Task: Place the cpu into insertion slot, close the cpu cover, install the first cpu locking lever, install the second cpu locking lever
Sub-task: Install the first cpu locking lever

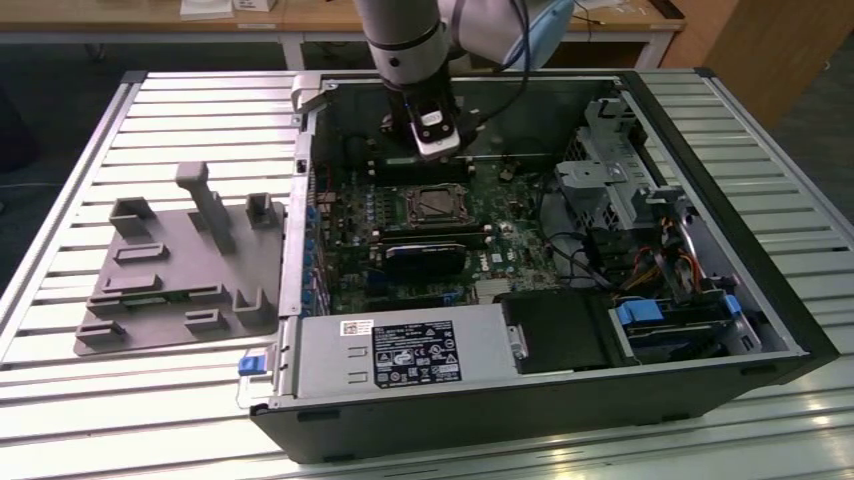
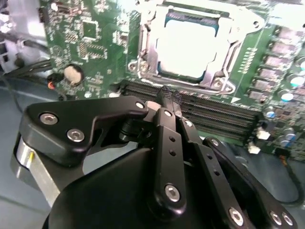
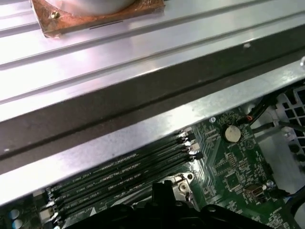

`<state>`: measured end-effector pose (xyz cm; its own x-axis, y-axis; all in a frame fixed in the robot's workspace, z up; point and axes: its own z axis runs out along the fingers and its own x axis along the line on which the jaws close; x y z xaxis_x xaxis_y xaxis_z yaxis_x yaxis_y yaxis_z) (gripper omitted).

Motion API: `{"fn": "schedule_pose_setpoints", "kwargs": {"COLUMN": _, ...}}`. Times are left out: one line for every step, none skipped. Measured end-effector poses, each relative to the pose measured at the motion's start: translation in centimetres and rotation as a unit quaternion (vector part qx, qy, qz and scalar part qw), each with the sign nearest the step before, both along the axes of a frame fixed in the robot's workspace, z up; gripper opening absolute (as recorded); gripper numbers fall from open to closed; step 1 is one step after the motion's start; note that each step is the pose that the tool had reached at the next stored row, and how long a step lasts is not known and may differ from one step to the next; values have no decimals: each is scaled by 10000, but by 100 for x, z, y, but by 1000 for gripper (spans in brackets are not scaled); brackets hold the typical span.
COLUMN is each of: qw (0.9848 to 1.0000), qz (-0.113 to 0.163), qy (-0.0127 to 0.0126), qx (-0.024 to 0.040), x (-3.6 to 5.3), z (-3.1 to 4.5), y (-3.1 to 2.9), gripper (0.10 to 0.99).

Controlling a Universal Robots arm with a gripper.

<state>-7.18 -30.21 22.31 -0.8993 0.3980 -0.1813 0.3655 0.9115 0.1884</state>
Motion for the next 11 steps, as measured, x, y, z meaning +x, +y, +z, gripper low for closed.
{"fn": "schedule_pose_setpoints", "kwargs": {"qw": 10000, "qz": 0, "qy": 51, "qx": -33, "x": 6, "z": 0, "y": -2, "gripper": 106}}
{"fn": "schedule_pose_setpoints", "kwargs": {"qw": 9999, "qz": -1, "qy": 100, "qx": -66, "x": 12, "z": 0, "y": -4, "gripper": 106}}
{"fn": "schedule_pose_setpoints", "kwargs": {"qw": 9998, "qz": -1, "qy": 148, "qx": -99, "x": 16, "z": 0, "y": -7, "gripper": 106}}
{"fn": "schedule_pose_setpoints", "kwargs": {"qw": 9997, "qz": -2, "qy": 193, "qx": -132, "x": 20, "z": 0, "y": -9, "gripper": 106}}
{"fn": "schedule_pose_setpoints", "kwargs": {"qw": 9996, "qz": -3, "qy": 233, "qx": -163, "x": 23, "z": 0, "y": -13, "gripper": 106}}
{"fn": "schedule_pose_setpoints", "kwargs": {"qw": 9995, "qz": -4, "qy": 270, "qx": -191, "x": 26, "z": 0, "y": -17, "gripper": 106}}
{"fn": "schedule_pose_setpoints", "kwargs": {"qw": 9993, "qz": -5, "qy": 308, "qx": -217, "x": 29, "z": 0, "y": -21, "gripper": 106}}
{"fn": "schedule_pose_setpoints", "kwargs": {"qw": 9991, "qz": -6, "qy": 345, "qx": -244, "x": 31, "z": 0, "y": -26, "gripper": 106}}
{"fn": "schedule_pose_setpoints", "kwargs": {"qw": 9989, "qz": -6, "qy": 374, "qx": -268, "x": 33, "z": 0, "y": -31, "gripper": 106}}
{"fn": "schedule_pose_setpoints", "kwargs": {"qw": 9988, "qz": -7, "qy": 397, "qx": -290, "x": 34, "z": 0, "y": -37, "gripper": 106}}
{"fn": "schedule_pose_setpoints", "kwargs": {"qw": 9987, "qz": -7, "qy": 414, "qx": -310, "x": 34, "z": 0, "y": -45, "gripper": 106}}
